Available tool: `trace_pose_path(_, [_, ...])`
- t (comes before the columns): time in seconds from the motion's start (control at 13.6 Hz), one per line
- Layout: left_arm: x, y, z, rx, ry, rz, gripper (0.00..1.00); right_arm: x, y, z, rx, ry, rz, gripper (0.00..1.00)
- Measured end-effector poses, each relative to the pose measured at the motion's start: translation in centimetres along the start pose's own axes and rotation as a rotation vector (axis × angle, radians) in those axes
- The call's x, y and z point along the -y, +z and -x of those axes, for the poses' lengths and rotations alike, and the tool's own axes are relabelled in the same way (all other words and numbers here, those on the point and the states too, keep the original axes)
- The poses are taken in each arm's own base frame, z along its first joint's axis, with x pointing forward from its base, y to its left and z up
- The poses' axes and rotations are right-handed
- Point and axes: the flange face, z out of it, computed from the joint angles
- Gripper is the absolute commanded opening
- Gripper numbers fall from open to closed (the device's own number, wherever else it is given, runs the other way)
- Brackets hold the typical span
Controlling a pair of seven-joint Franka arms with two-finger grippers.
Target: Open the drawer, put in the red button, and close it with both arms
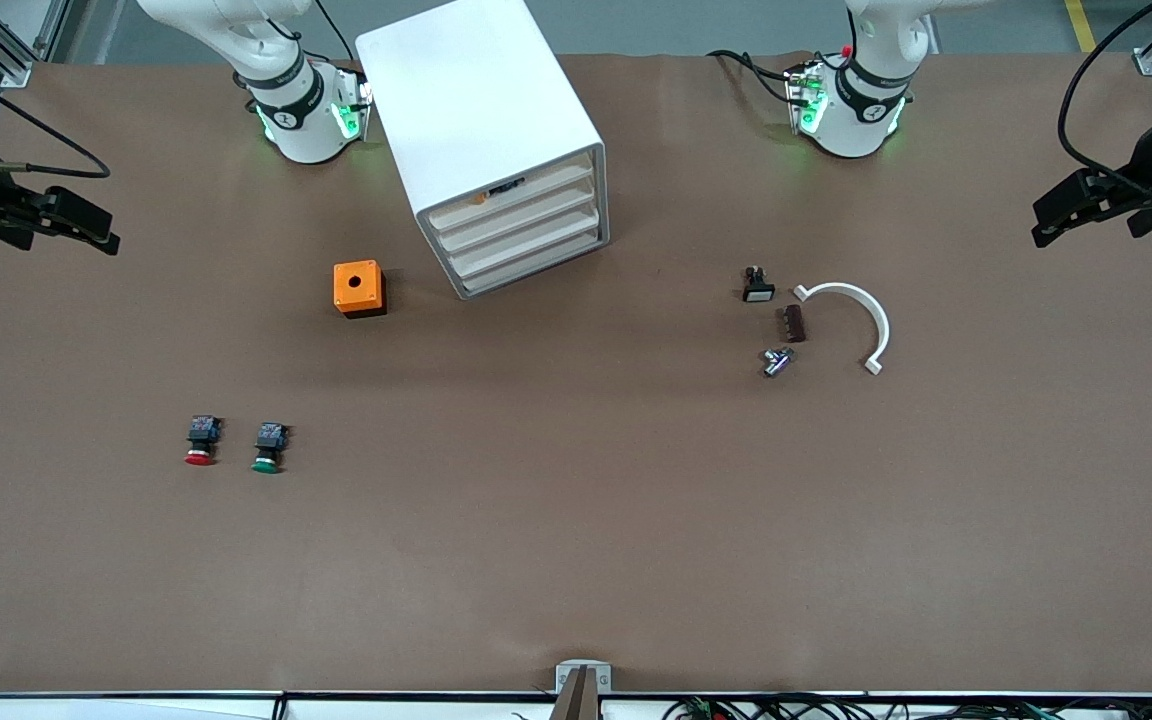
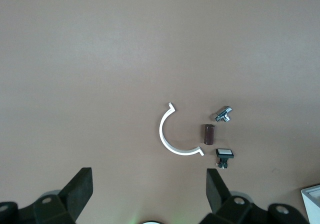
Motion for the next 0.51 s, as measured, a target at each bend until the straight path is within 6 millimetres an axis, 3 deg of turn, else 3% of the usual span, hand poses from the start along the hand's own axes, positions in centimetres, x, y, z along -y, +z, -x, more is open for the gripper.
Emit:
trace_pose_path(0.29, [-0.7,4.4,-3.6,0.075,-0.015,0.015,1.0,0.0,0.0,0.0,-0.001,0.0,0.004,1.0])
trace_pose_path(0.51, [-2.6,8.8,-6.5,0.17,-0.188,0.1,1.0,0.0,0.0,0.0,-0.001,-0.001,0.005,1.0])
